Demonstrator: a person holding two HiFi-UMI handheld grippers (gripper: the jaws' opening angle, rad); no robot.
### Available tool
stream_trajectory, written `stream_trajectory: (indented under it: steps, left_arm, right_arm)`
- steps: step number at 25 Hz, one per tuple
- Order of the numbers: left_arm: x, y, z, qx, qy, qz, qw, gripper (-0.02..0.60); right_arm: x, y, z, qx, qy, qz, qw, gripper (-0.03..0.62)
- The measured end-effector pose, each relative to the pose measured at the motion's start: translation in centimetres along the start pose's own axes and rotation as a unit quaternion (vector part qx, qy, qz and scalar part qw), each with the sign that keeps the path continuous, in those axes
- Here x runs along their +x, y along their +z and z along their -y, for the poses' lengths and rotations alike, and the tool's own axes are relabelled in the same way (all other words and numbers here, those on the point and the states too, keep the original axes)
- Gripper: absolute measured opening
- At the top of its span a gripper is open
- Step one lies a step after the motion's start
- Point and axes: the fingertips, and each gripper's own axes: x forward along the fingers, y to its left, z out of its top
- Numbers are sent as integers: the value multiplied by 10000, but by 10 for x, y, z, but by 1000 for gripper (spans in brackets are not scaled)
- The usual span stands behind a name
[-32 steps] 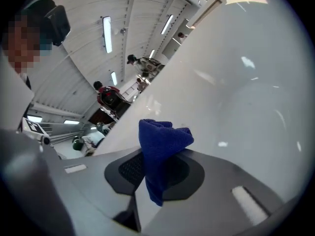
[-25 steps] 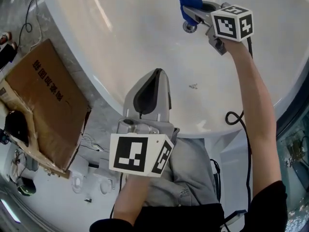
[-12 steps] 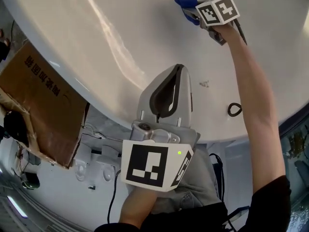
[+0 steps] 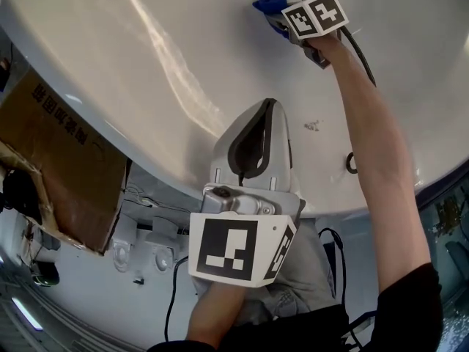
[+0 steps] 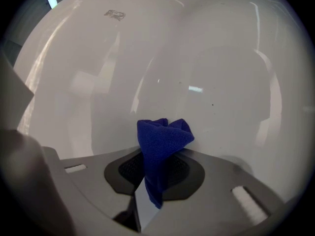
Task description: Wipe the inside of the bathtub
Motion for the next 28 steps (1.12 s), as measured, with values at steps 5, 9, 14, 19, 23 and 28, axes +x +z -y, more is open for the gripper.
stream_trajectory:
  steps: [5, 9, 14, 19, 23, 28]
  left_arm:
    - [-3, -3, 0, 38, -4, 8, 10000, 2]
    - [-10, 1, -5, -43, 9, 113, 9999, 2]
    - [-16, -4, -11, -106, 35, 177, 9998, 2]
    - [-25, -6, -12, -181, 28, 225, 9996, 2]
    - [-40, -11, -12, -109, -26, 208, 9997, 2]
    - [-64, -8, -8, -220, -147, 364, 9990, 2]
  right_arm:
    - [19, -16, -31, 105, 114, -195, 9997, 72]
    - [28, -23, -58, -234, 111, -455, 9986, 72]
    - [10, -14, -99, -142, 945, -310, 9949, 72]
    - [-12, -3, -145, -164, 1396, -9, 9901, 72]
    - [-34, 2, -176, -175, 1636, 147, 9863, 72]
    - [-69, 4, -221, -364, 1991, 303, 9788, 72]
